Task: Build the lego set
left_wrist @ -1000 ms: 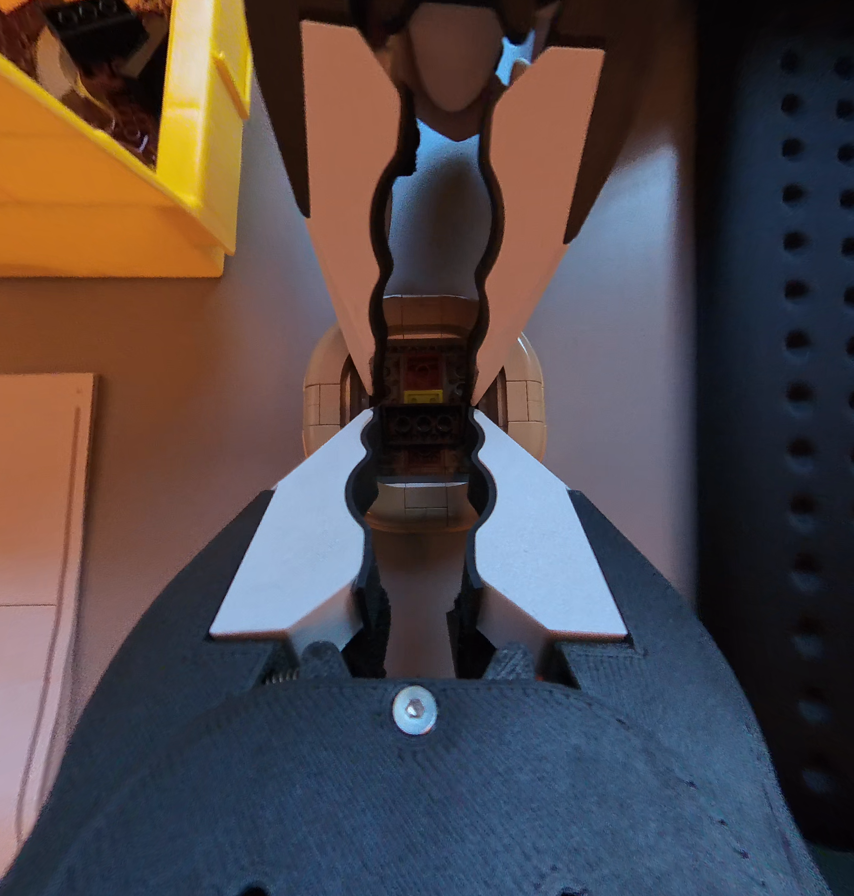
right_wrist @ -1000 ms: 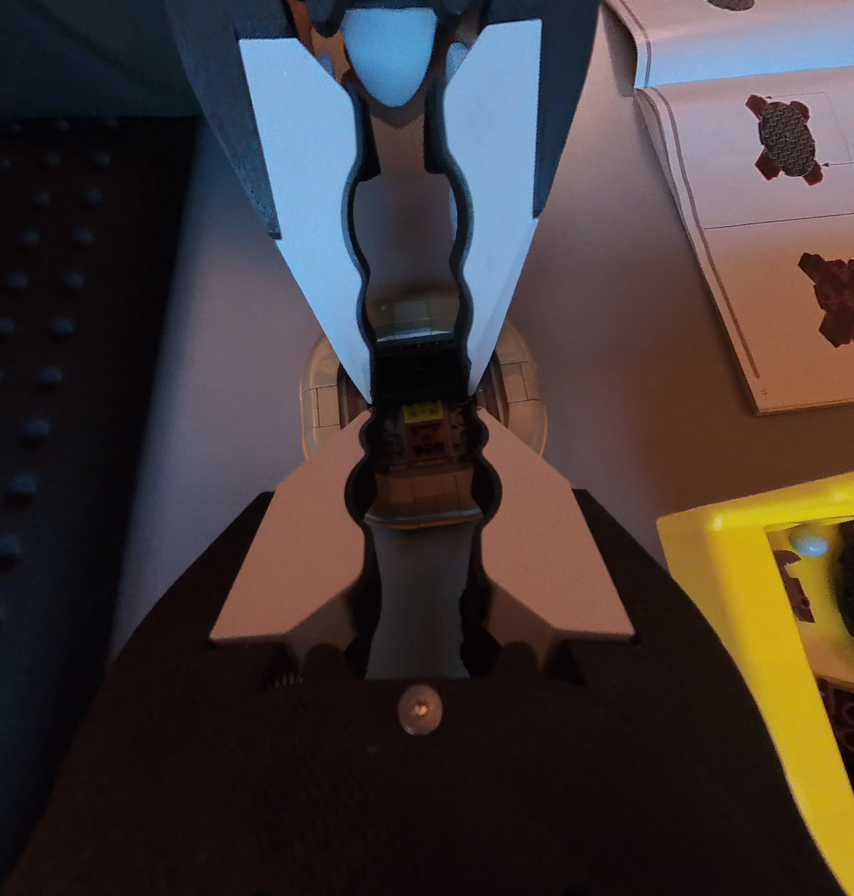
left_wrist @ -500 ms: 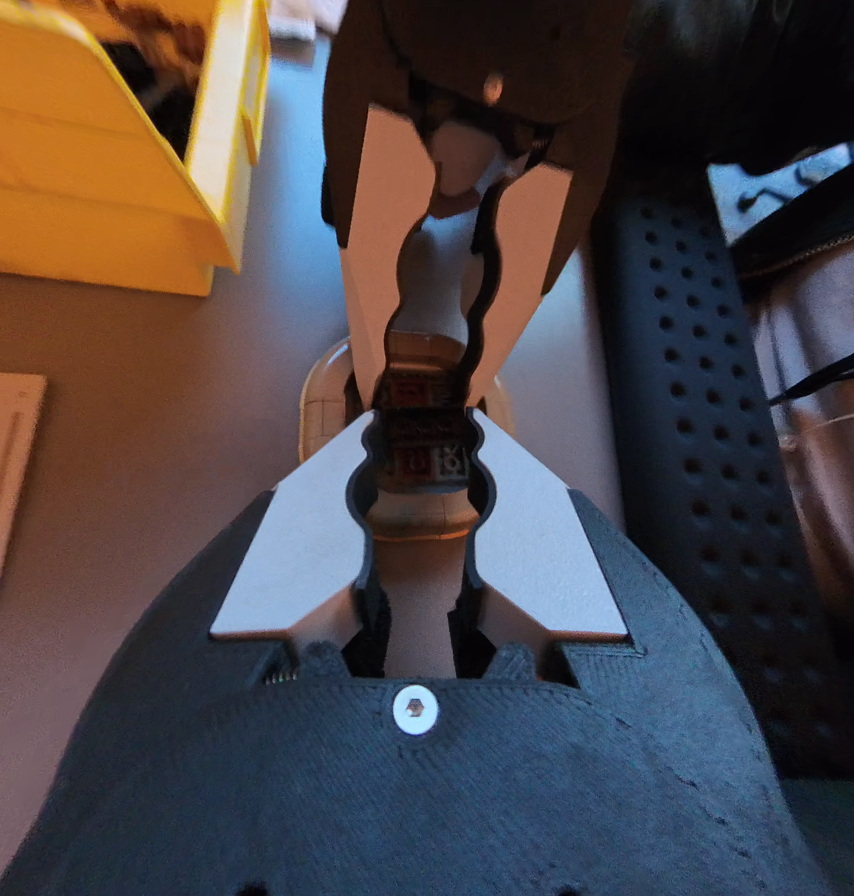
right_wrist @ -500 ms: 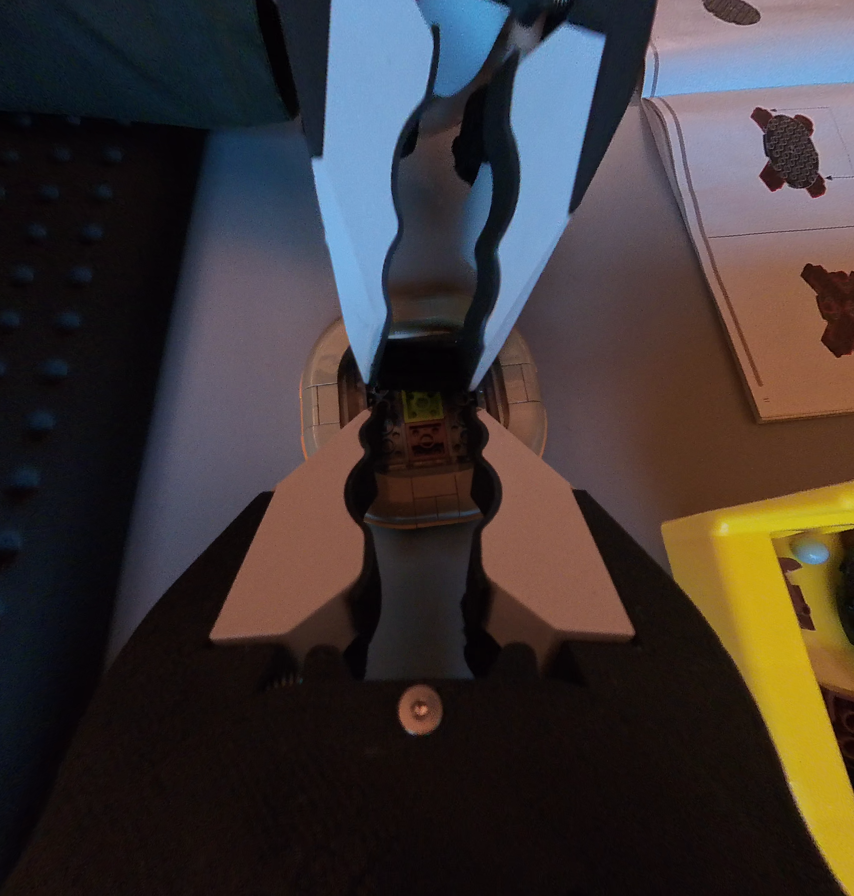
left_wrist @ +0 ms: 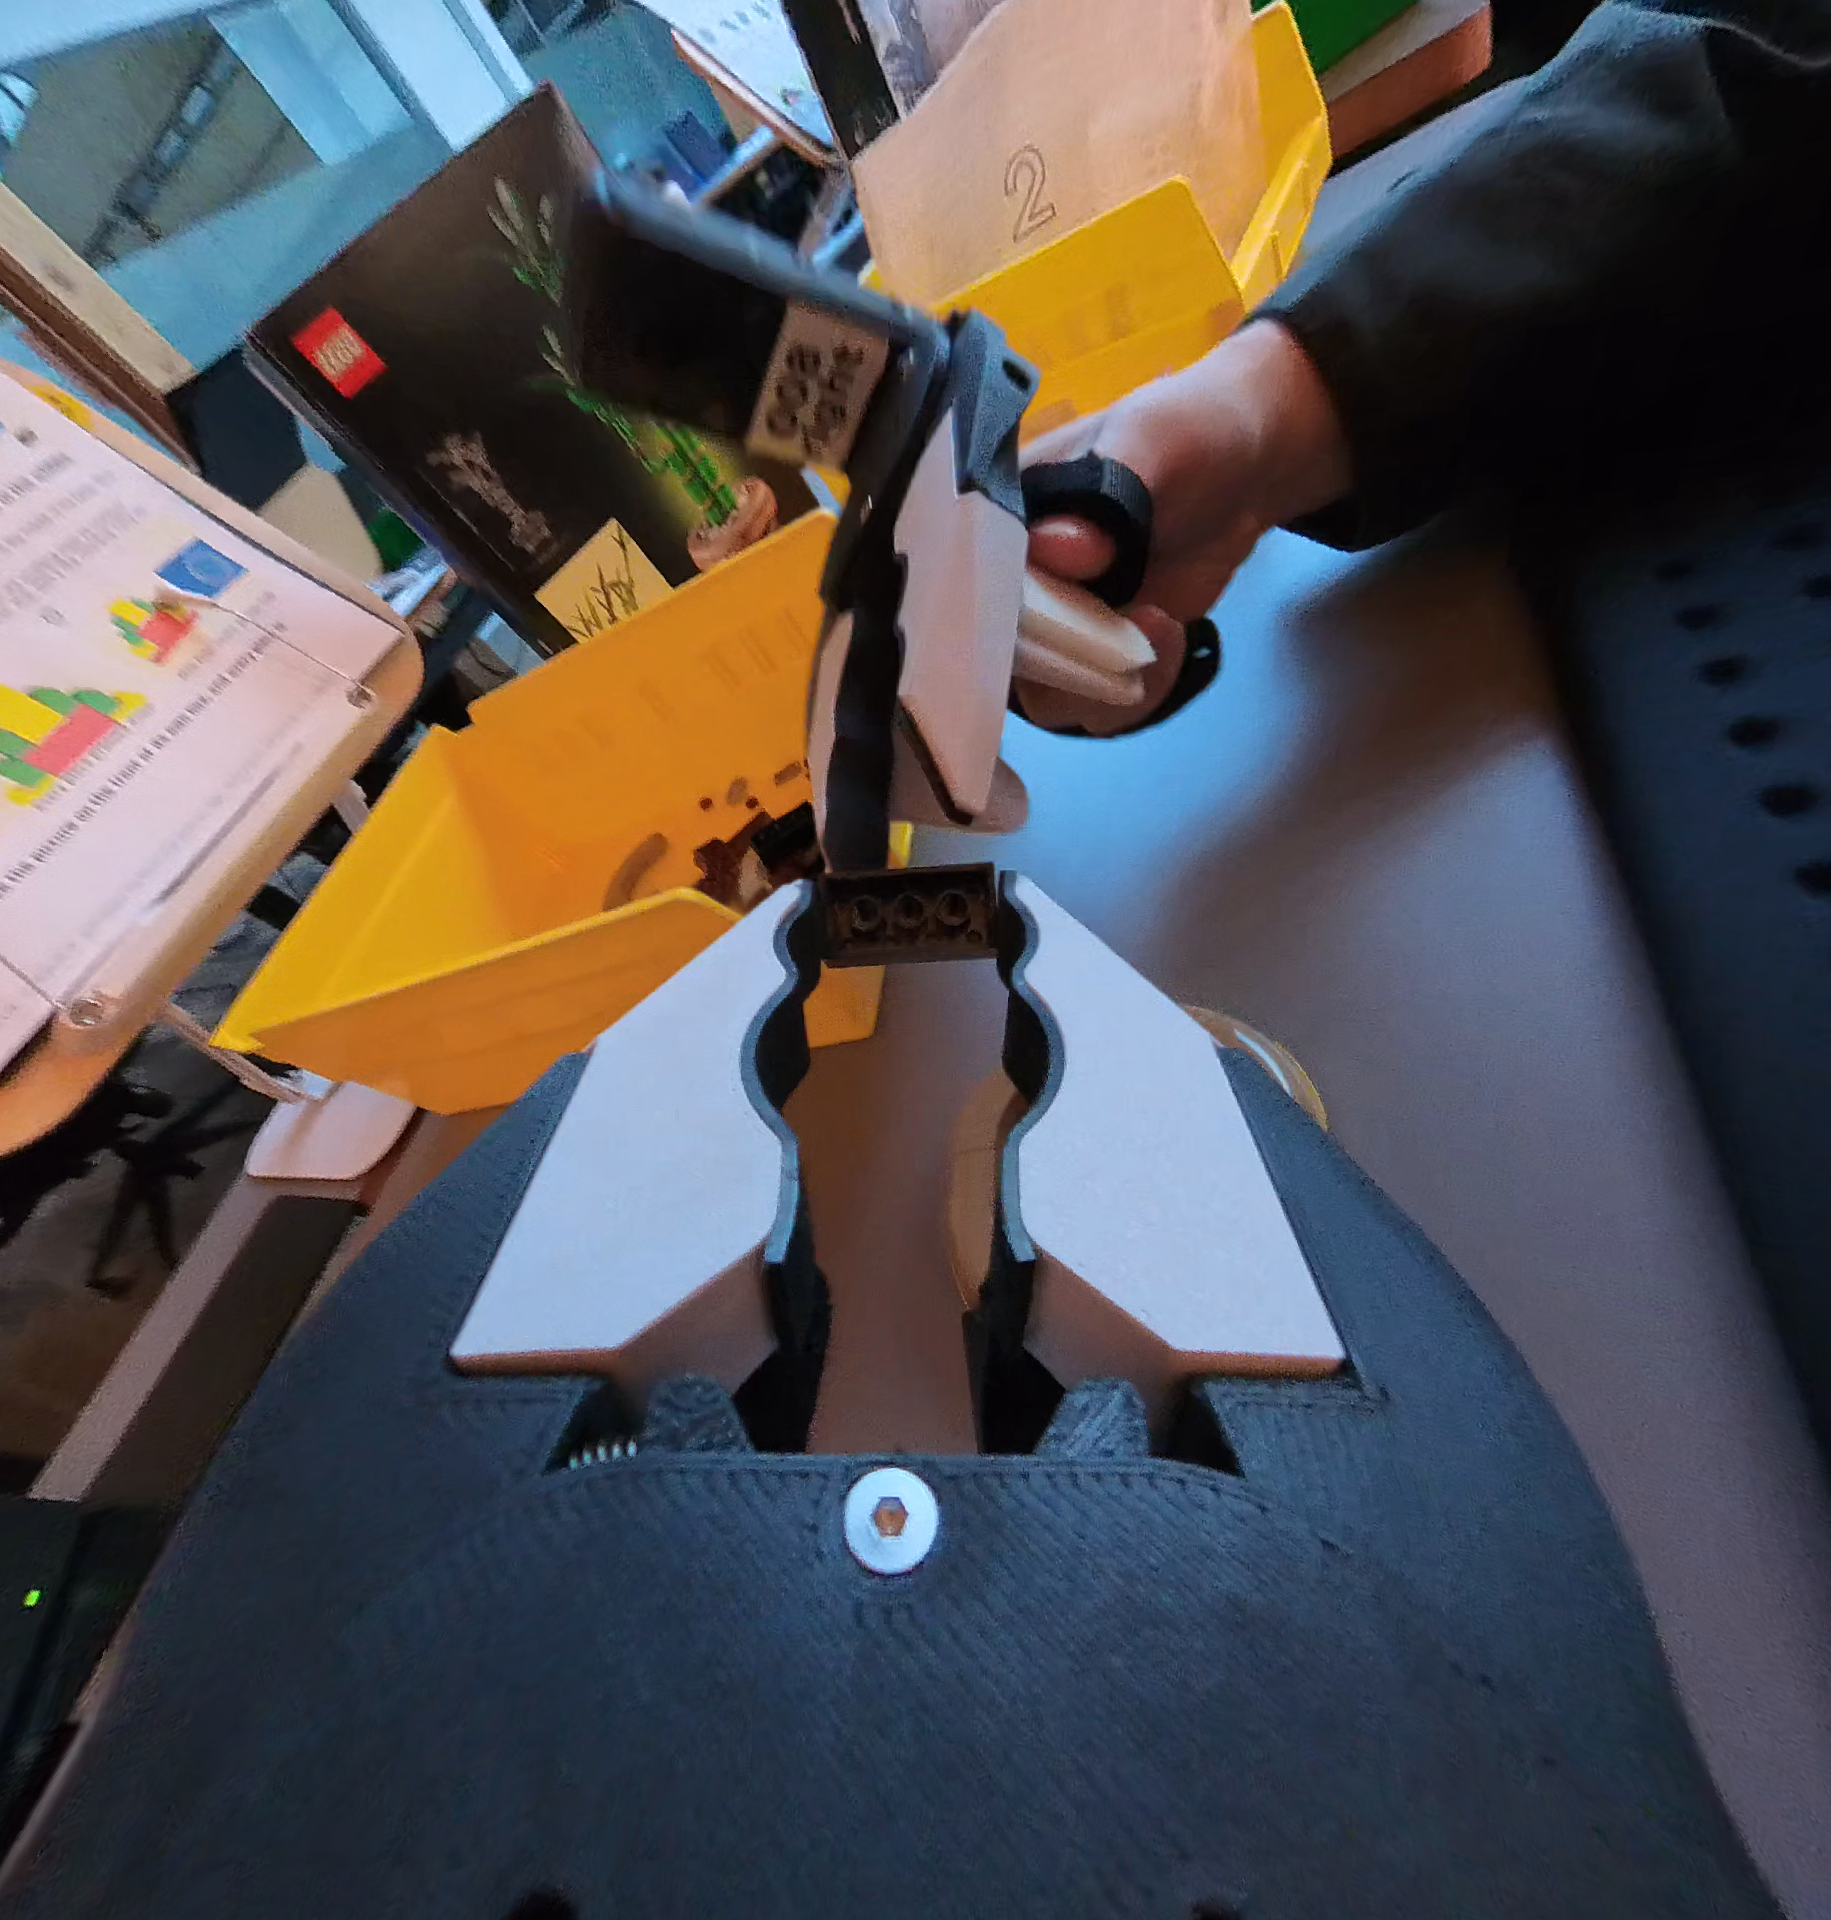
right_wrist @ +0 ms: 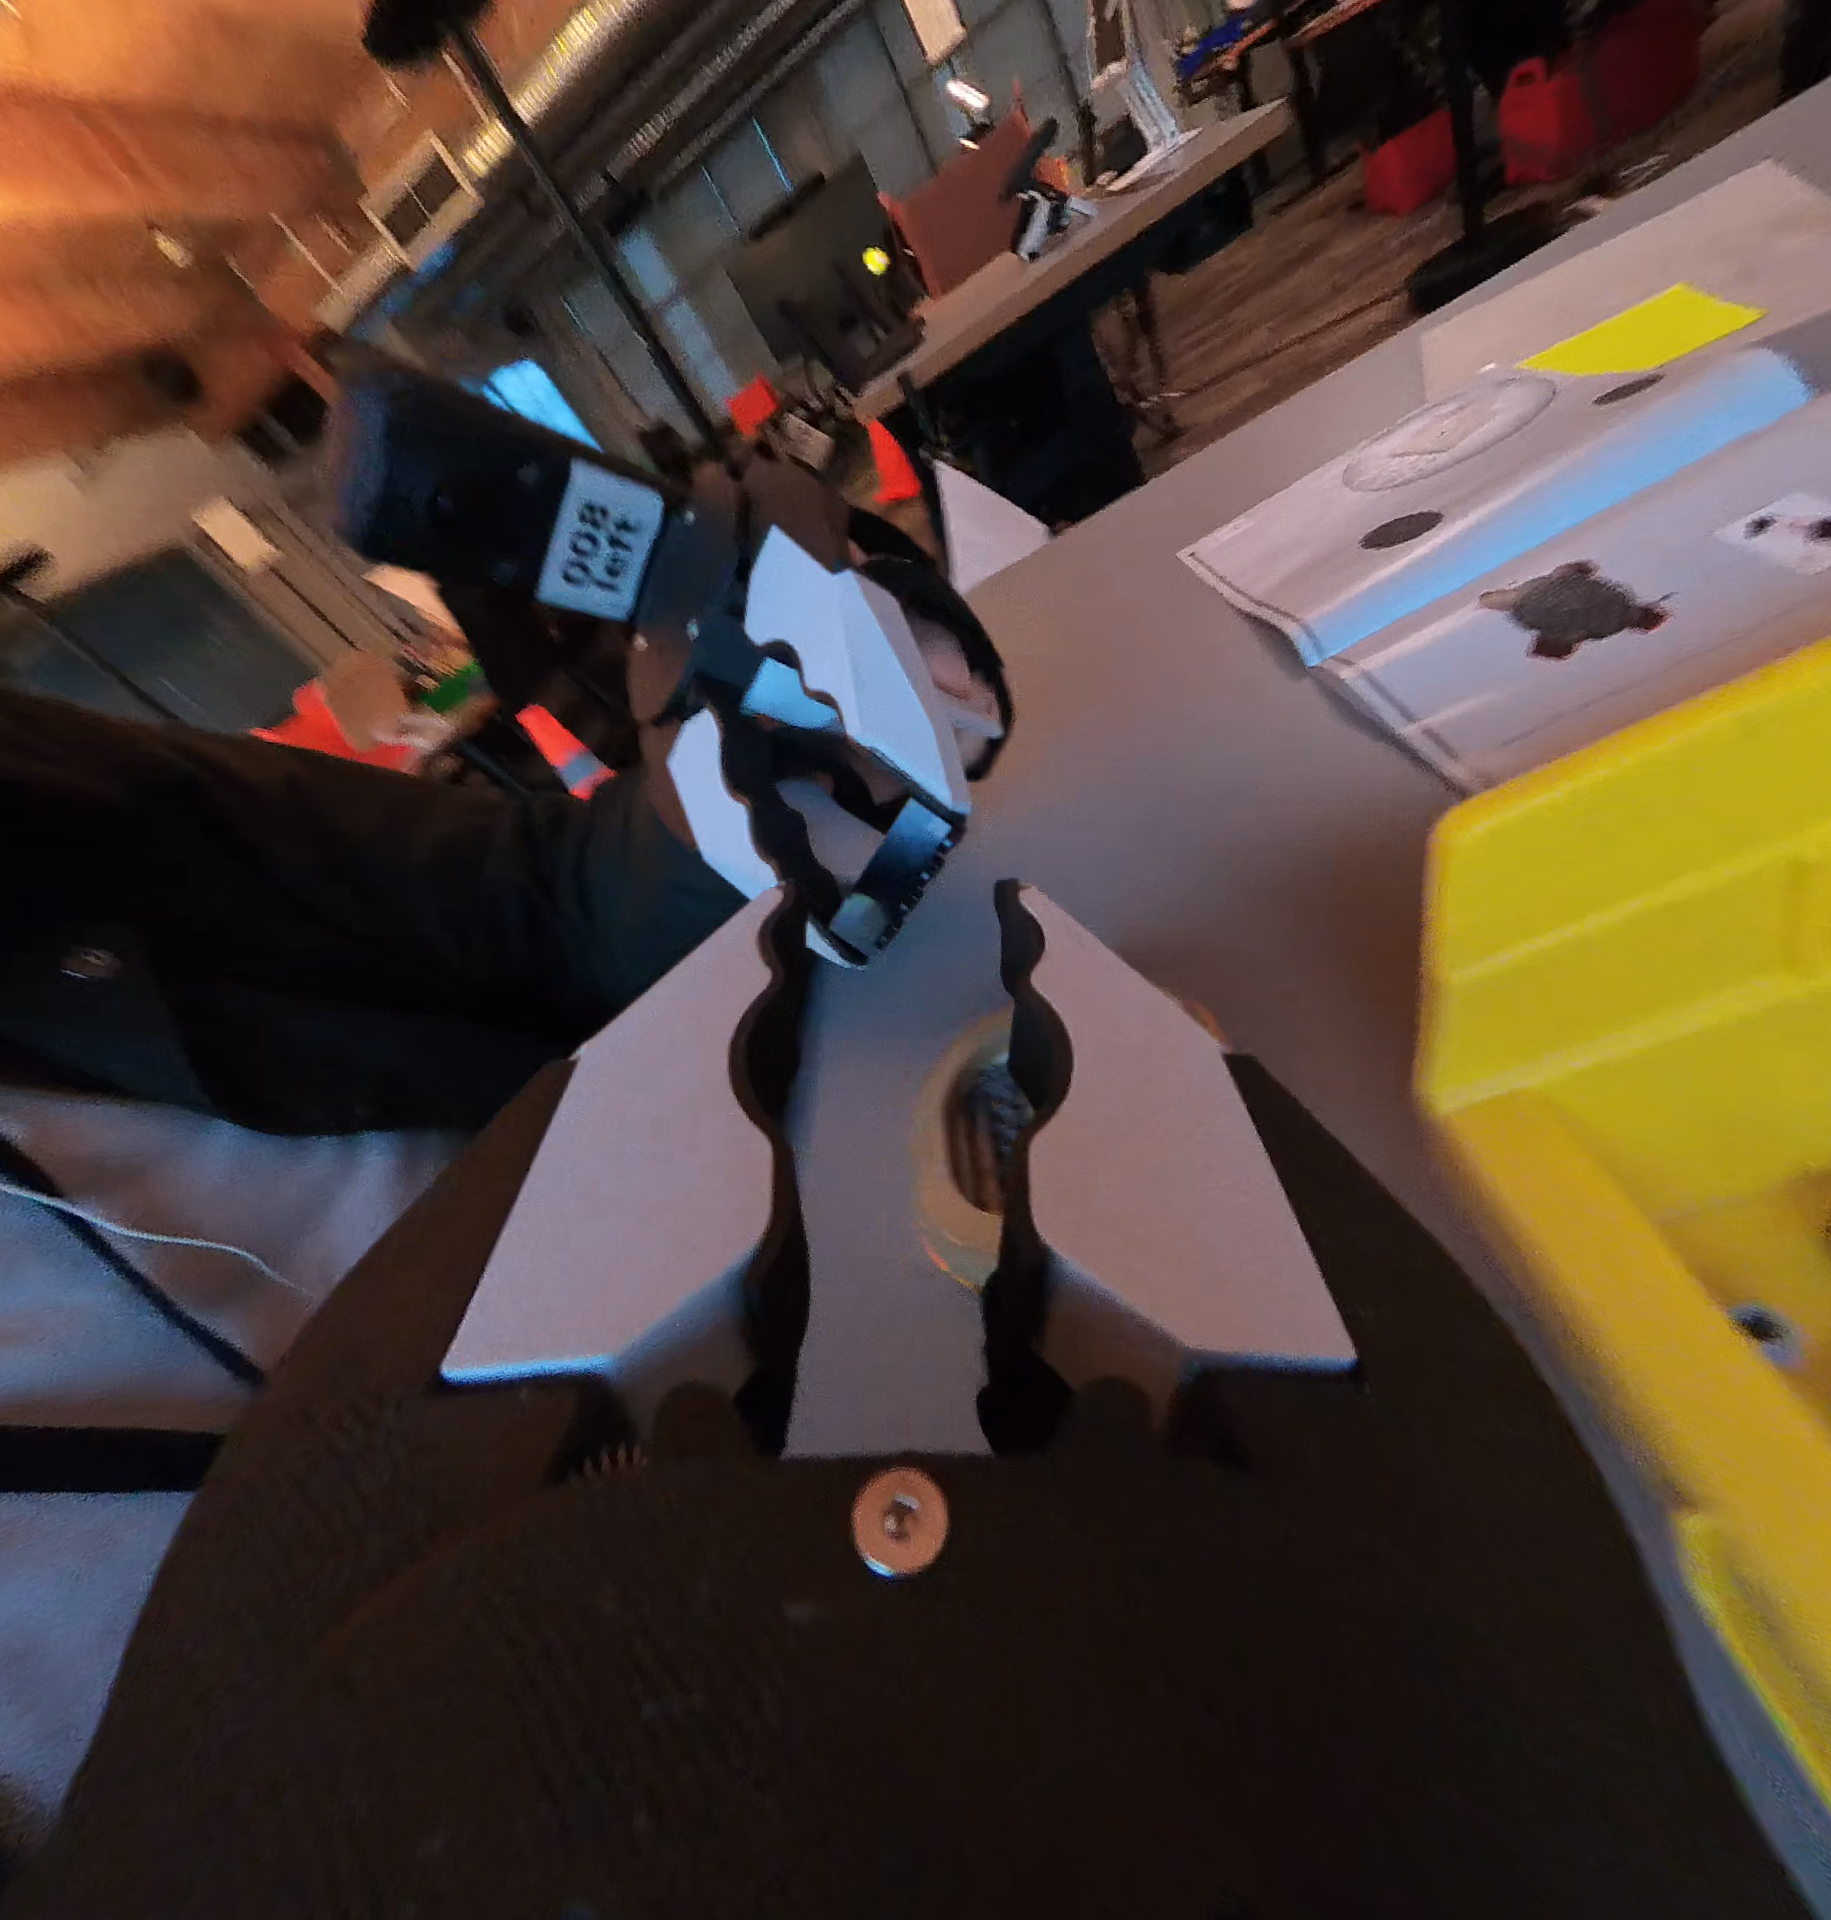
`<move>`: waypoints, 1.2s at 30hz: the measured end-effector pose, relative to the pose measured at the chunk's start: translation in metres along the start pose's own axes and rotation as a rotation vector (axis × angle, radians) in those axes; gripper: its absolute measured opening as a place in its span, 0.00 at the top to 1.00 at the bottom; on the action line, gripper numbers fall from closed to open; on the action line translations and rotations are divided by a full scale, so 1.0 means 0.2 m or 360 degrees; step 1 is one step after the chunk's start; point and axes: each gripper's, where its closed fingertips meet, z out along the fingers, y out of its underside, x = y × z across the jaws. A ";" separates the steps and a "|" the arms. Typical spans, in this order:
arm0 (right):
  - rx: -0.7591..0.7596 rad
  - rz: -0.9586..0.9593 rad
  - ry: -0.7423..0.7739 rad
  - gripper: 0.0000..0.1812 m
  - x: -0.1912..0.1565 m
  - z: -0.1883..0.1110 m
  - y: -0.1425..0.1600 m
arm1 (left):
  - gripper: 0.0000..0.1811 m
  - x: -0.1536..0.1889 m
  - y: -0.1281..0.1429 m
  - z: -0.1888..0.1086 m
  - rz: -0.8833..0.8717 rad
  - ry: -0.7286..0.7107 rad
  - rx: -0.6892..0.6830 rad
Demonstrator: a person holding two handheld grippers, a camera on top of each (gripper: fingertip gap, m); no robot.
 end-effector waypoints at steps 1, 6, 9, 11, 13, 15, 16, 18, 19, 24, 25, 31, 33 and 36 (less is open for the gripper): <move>0.0040 0.0099 -0.0093 0.81 -0.03 0.01 -0.01 | 0.82 -0.01 -0.02 0.00 0.0025 -0.0036 0.0023; 0.0243 0.0579 -0.0563 0.82 -0.14 0.00 -0.10 | 0.82 -0.06 -0.16 -0.05 0.0172 -0.0294 0.0248; 0.0246 0.0629 -0.0690 0.84 -0.20 0.01 -0.11 | 0.82 -0.05 -0.20 -0.07 0.0212 -0.0315 0.0314; 0.0274 0.0665 -0.0719 0.86 -0.21 0.02 -0.12 | 0.83 -0.05 -0.21 -0.07 0.0200 -0.0306 0.0348; 0.0277 0.0769 -0.0717 0.88 -0.21 0.03 -0.12 | 0.83 -0.05 -0.22 -0.08 0.0176 -0.0302 0.0380; 0.0252 0.0746 -0.0625 0.90 -0.18 0.03 -0.12 | 0.81 -0.06 -0.18 -0.06 0.0120 -0.0294 0.0345; 0.0235 0.0636 -0.0495 0.91 -0.15 0.03 -0.11 | 0.77 -0.07 -0.14 -0.04 0.0078 -0.0282 0.0298; 0.0177 0.0198 -0.0107 0.91 -0.06 0.00 -0.10 | 0.70 -0.10 -0.07 -0.02 -0.0033 -0.0281 0.0215; 0.0124 -0.0125 0.0130 0.91 -0.01 -0.03 -0.10 | 0.68 -0.11 -0.05 -0.01 -0.0097 -0.0264 0.0204; -0.0438 -0.1695 0.1183 0.91 0.17 -0.22 -0.11 | 0.66 -0.18 0.01 -0.05 -0.0387 -0.0212 0.0228; -0.0567 -0.1835 0.1287 0.91 0.21 -0.24 -0.09 | 0.66 -0.19 0.03 -0.06 -0.0413 -0.0215 0.0227; -0.0809 -0.1913 0.1352 0.91 0.31 -0.24 0.01 | 0.67 -0.22 0.08 -0.07 -0.0441 -0.0240 0.0181; -0.0826 -0.1889 0.1359 0.91 0.32 -0.25 0.01 | 0.67 -0.21 0.08 -0.06 -0.0430 -0.0230 0.0162; -0.0838 -0.1891 0.1383 0.91 0.34 -0.27 0.01 | 0.67 -0.20 0.10 -0.05 -0.0410 -0.0210 0.0129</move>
